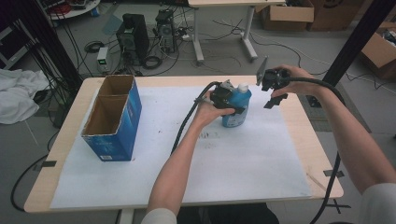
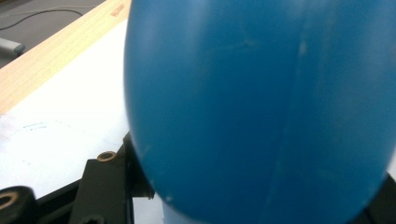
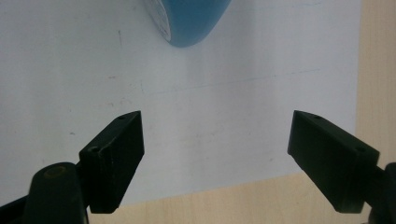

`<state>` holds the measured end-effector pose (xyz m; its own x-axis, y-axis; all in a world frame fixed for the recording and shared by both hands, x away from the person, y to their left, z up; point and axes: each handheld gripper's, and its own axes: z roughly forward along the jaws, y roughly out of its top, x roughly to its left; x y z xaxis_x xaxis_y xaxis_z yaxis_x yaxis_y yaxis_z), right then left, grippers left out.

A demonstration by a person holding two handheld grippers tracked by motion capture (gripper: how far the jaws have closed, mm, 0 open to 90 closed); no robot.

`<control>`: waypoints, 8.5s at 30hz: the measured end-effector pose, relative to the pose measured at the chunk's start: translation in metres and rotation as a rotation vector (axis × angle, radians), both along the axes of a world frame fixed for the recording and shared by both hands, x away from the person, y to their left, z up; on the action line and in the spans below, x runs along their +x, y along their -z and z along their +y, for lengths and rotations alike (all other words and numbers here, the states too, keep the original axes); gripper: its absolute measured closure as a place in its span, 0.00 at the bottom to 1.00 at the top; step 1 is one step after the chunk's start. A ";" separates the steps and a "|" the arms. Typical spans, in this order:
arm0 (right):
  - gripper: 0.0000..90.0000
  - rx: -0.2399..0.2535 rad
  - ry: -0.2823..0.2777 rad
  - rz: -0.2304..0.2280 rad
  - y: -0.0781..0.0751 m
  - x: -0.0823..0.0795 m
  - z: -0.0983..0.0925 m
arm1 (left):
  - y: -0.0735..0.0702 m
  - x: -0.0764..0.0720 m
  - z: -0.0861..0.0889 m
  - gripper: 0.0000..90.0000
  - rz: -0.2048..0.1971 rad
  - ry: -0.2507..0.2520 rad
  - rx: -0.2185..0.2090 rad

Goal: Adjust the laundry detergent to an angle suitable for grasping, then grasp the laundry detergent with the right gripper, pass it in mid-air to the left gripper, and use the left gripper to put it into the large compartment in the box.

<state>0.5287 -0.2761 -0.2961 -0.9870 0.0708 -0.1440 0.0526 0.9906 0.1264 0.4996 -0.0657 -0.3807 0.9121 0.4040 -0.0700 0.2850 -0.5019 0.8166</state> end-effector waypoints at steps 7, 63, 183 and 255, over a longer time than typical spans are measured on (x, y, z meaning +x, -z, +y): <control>0.21 -0.005 0.000 0.002 0.002 0.000 0.000 | -0.001 -0.001 -0.001 0.47 -0.017 -0.002 0.010; 0.21 -0.016 -0.045 0.006 0.009 -0.014 0.030 | 0.004 -0.191 0.114 0.49 -0.073 0.183 -0.059; 0.20 -0.061 -0.097 0.007 0.010 -0.023 0.049 | -0.040 -0.198 0.207 0.18 0.025 0.226 0.436; 0.20 0.350 -0.189 0.069 0.027 -0.159 0.074 | -0.039 -0.201 0.223 0.19 0.071 0.254 0.692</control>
<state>0.3697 -0.2018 -0.3234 -0.9939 -0.0801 -0.0765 -0.1064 0.8814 0.4603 0.2981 0.1569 -0.3420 0.9861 0.1543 0.0620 0.1319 -0.9528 0.2735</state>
